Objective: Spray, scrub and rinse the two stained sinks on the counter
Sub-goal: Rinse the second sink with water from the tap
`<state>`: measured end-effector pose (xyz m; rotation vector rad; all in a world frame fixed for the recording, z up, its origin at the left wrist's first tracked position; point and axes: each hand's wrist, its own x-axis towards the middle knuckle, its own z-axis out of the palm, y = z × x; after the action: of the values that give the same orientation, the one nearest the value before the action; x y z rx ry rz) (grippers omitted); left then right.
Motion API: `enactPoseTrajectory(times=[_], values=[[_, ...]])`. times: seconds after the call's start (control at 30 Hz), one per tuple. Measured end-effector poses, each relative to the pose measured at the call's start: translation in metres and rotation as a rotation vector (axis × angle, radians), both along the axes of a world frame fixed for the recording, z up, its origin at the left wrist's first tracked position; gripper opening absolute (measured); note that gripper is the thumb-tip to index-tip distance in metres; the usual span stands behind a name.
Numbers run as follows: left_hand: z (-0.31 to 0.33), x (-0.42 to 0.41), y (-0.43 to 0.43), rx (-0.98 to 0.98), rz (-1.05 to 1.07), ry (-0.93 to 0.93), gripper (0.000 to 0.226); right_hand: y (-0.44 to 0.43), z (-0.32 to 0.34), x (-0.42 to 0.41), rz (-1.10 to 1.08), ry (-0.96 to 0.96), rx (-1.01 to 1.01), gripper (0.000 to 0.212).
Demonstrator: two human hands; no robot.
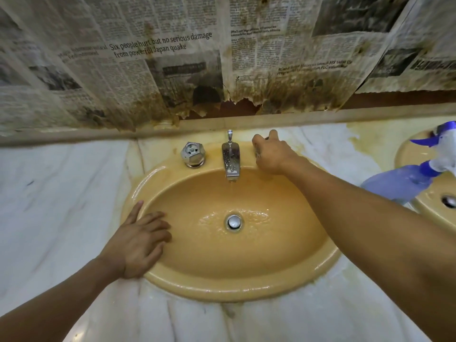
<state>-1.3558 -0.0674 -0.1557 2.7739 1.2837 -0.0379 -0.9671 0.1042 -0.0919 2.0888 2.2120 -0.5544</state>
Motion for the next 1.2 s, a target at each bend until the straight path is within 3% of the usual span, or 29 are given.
enactPoseTrajectory(times=[0.13,0.6,0.73,0.87,1.2], values=[[0.0,0.0,0.0,-0.01,0.016,0.008,0.029,0.004,0.003,0.01,0.131,-0.019,-0.017,0.033],[-0.003,0.001,-0.002,0.014,0.036,0.001,0.03,-0.001,0.012,0.018,0.276,-0.062,0.002,0.043],[-0.004,0.001,-0.001,0.014,0.036,-0.002,0.029,-0.005,0.016,0.016,0.149,-0.066,0.097,0.054],[-0.005,0.001,-0.001,0.024,0.038,-0.012,0.029,-0.003,0.022,0.0,-0.019,-0.137,0.162,0.041],[-0.005,0.001,-0.001,0.022,0.048,-0.02,0.029,0.0,0.042,0.006,0.316,-0.195,0.113,0.016]])
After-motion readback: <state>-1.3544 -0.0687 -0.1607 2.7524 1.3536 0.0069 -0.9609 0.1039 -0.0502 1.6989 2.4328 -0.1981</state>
